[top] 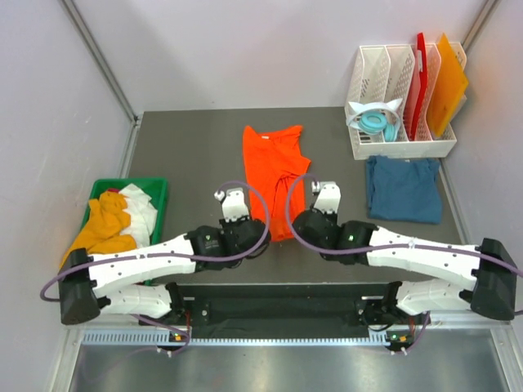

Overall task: Fold and stack the t-shirts
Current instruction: Fold the folded rectangular tshirt in 1/3 of the way

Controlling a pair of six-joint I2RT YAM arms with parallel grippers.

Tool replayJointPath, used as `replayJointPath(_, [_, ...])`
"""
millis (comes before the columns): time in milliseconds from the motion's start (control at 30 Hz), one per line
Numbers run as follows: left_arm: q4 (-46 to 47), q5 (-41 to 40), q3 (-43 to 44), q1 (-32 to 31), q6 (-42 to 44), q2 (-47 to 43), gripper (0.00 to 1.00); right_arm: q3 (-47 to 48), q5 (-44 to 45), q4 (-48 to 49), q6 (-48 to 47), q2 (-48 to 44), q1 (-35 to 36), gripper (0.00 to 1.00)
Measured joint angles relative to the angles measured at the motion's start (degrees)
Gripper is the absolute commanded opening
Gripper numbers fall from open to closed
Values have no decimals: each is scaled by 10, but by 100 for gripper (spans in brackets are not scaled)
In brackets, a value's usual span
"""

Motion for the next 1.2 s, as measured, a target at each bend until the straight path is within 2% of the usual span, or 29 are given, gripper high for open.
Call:
replayJointPath(300, [105, 52, 24, 173, 160, 83, 0, 69, -63, 119, -145, 124, -117, 0])
replayJointPath(433, [141, 77, 57, 223, 216, 141, 0, 98, -90, 149, -175, 179, -160, 0])
replayJointPath(767, [196, 121, 136, 262, 302, 278, 0, 118, -133, 187, -209, 255, -227, 0])
replayJointPath(1200, [222, 169, 181, 325, 320, 377, 0, 188, -183, 204, -216, 365, -272, 0])
